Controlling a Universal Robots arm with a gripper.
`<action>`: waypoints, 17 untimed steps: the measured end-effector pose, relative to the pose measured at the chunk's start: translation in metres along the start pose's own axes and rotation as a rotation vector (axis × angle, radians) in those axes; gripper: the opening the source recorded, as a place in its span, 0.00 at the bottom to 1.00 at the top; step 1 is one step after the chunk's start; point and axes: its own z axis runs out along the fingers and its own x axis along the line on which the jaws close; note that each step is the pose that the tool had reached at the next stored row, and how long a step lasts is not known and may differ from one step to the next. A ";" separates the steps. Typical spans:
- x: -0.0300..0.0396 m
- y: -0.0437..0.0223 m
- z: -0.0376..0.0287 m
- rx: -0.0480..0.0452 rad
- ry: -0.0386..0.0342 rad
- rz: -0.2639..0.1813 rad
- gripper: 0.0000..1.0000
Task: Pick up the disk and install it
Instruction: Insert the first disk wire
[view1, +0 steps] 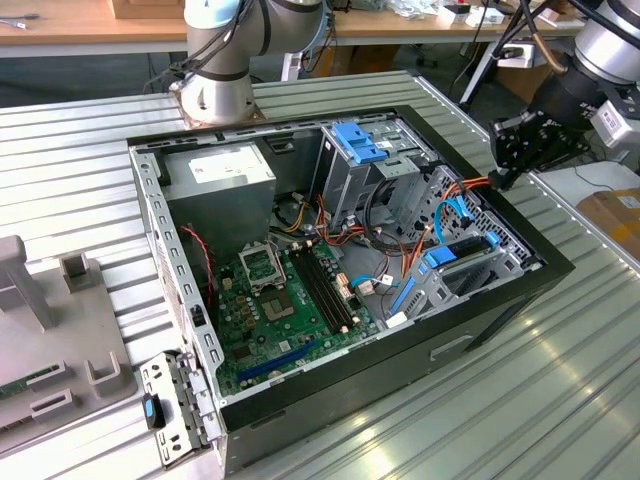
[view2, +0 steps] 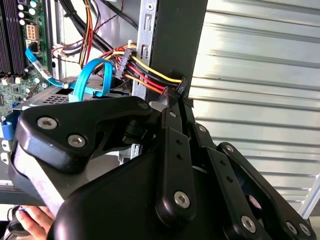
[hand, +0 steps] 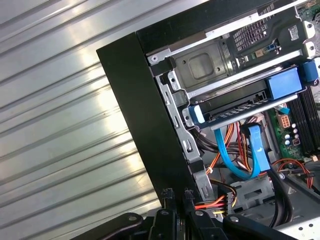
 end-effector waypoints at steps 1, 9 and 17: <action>0.0000 0.0000 0.0000 0.0001 -0.0001 0.000 0.17; -0.0130 0.0057 -0.0008 0.0024 -0.0007 0.000 0.16; -0.0367 0.0158 -0.0021 0.0013 0.0030 0.020 0.16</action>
